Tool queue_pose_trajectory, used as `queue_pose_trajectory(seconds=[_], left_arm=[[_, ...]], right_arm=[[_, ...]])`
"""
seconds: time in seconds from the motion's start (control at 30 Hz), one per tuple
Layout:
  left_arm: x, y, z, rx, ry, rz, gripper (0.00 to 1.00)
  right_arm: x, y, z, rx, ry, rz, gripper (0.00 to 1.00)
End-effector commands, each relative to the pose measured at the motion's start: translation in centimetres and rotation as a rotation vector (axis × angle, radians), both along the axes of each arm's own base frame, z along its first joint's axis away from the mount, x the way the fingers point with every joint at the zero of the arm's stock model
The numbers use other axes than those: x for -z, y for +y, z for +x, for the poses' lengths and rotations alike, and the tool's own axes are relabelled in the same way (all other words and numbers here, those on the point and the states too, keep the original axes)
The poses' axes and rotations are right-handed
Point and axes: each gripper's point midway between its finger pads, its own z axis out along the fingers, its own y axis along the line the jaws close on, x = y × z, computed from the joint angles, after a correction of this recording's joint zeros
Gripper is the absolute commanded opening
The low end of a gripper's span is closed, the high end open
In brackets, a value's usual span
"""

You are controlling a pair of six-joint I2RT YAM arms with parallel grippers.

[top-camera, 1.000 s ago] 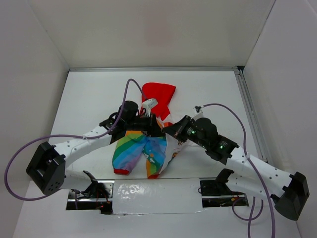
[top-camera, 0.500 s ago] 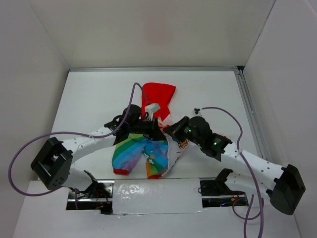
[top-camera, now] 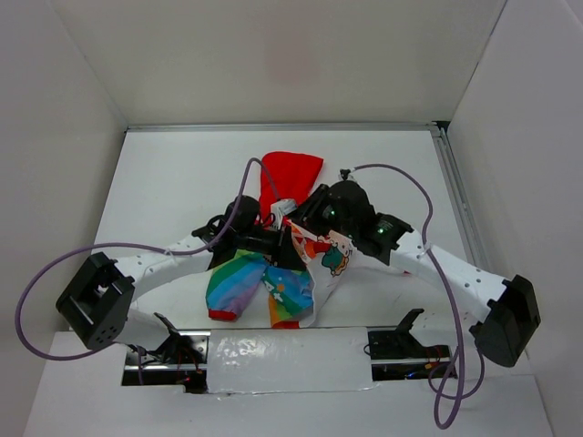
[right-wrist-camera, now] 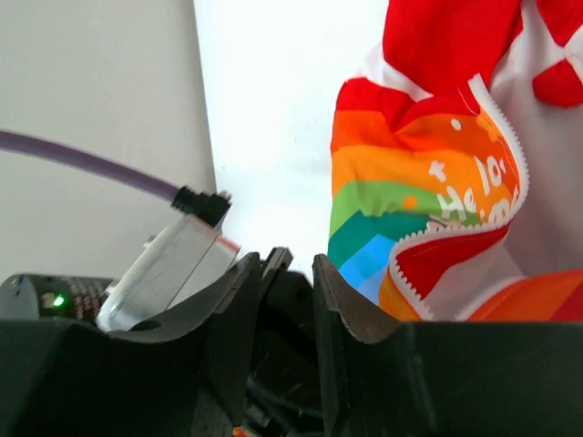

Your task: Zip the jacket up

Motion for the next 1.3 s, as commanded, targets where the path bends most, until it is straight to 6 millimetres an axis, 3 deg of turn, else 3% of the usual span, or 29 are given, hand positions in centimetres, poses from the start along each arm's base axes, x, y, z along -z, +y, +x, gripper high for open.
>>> queue_pose_trajectory(seconds=[0.0, 0.07, 0.23, 0.3, 0.33, 0.4, 0.43, 0.47, 0.53, 0.67, 0.8, 1.0, 1.27], left_arm=[[-2.3, -0.5, -0.5, 0.066, -0.036, -0.088, 0.00], [-2.7, -0.3, -0.4, 0.060, -0.049, -0.098, 0.00], [-2.8, 0.1, 0.8, 0.016, -0.026, -0.096, 0.00], [-2.9, 0.3, 1.2, 0.013, -0.016, -0.102, 0.00], [-2.9, 0.3, 1.3, 0.013, -0.014, -0.107, 0.00], [-3.1, 0.5, 1.6, 0.016, -0.007, -0.116, 0.00], [-3.1, 0.6, 1.7, 0.013, -0.006, -0.118, 0.00], [-3.3, 0.6, 1.8, 0.013, -0.009, -0.125, 0.00], [-3.6, 0.7, 1.9, 0.014, -0.015, -0.133, 0.00], [-4.3, 0.6, 1.9, 0.023, -0.029, -0.148, 0.00], [-4.6, 0.7, 1.8, 0.029, -0.035, -0.156, 0.00], [-4.7, 0.8, 1.9, 0.009, -0.044, -0.152, 0.00], [-4.9, 0.7, 2.0, 0.004, -0.041, -0.156, 0.00]], right_arm=[[-1.4, 1.0, 1.1, -0.041, -0.042, -0.039, 0.38], [-1.9, 0.9, 1.3, -0.035, -0.058, -0.055, 0.38], [-4.2, -1.9, 1.1, 0.017, -0.163, -0.121, 0.49], [-3.8, -3.1, 0.6, 0.027, -0.186, -0.154, 0.62], [-3.6, -4.8, 0.2, 0.067, -0.204, -0.180, 0.63], [-3.5, -6.3, -0.6, 0.094, -0.222, -0.190, 0.64], [-2.2, -6.8, -1.0, 0.082, -0.228, -0.210, 0.64], [-2.9, -7.3, -2.1, 0.069, -0.252, -0.181, 0.65], [-1.3, -7.0, -3.2, 0.000, -0.266, -0.178, 0.64], [0.1, -4.8, -6.4, -0.219, -0.307, -0.101, 0.59], [0.7, -3.3, -6.7, -0.288, -0.321, -0.060, 0.58], [0.6, -1.6, -6.9, -0.357, -0.352, -0.004, 0.49], [0.9, -1.4, -7.5, -0.386, -0.358, 0.025, 0.41]])
